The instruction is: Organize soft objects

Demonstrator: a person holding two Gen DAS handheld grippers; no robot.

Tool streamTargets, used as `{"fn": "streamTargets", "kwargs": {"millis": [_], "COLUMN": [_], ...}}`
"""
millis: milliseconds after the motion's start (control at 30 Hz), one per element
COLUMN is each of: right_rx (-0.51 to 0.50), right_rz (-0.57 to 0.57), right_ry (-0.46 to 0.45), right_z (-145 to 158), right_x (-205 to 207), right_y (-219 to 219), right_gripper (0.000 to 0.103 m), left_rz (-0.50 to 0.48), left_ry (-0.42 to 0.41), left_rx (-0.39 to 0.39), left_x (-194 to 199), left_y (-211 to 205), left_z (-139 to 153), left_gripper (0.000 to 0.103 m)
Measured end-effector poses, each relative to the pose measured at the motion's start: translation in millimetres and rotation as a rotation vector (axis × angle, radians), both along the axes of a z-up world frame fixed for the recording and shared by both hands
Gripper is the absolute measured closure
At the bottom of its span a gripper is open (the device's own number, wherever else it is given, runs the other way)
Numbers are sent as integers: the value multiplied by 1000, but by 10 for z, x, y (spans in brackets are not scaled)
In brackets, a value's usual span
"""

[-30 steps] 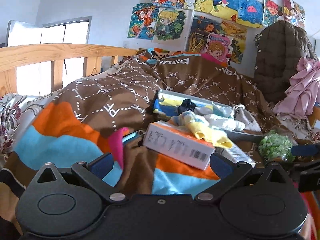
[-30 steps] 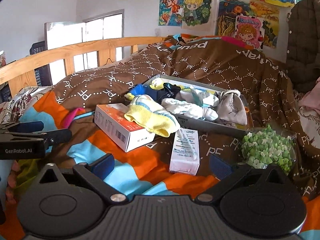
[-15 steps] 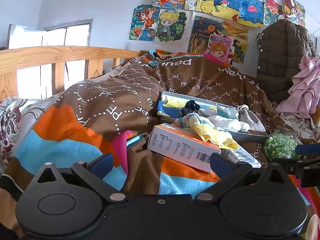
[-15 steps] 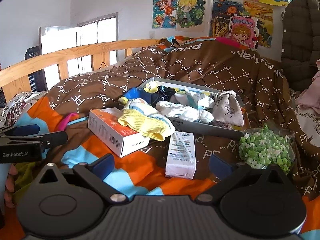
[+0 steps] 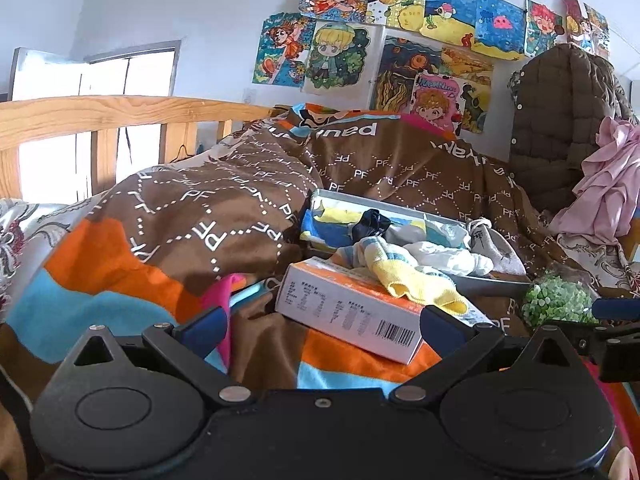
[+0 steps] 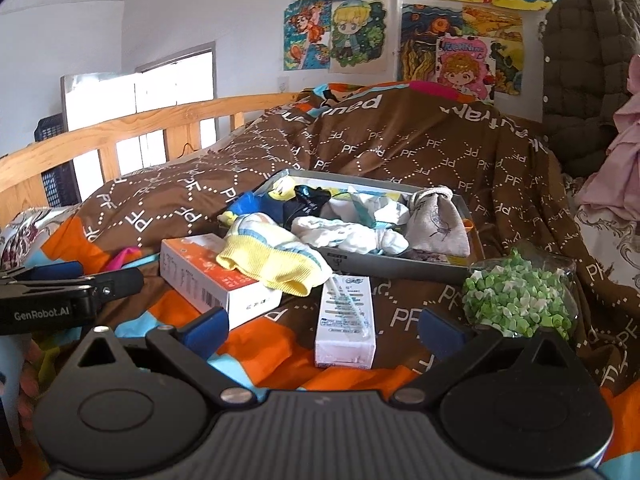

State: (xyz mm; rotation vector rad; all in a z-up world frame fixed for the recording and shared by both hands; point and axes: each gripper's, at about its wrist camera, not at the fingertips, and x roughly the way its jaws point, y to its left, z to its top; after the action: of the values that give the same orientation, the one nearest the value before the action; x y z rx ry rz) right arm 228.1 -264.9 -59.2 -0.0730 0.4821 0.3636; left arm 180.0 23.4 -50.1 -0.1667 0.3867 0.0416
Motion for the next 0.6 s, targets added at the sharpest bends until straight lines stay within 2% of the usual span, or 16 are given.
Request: {"fn": "streamTargets", "kwargs": {"millis": [367, 600], "right_rx": [49, 140], "right_rz": [-31, -102], "right_ry": [27, -64], "right_z": [-38, -28], "right_x": [98, 236], "right_y": [-77, -159], "right_gripper": [0, 0], "left_rz": [-30, -44], "left_ry": [-34, -47], "left_rx": [13, 6], "left_x": [193, 338], "left_y": [-119, -128], "left_z": [72, 114], "left_gripper": [1, 1]}}
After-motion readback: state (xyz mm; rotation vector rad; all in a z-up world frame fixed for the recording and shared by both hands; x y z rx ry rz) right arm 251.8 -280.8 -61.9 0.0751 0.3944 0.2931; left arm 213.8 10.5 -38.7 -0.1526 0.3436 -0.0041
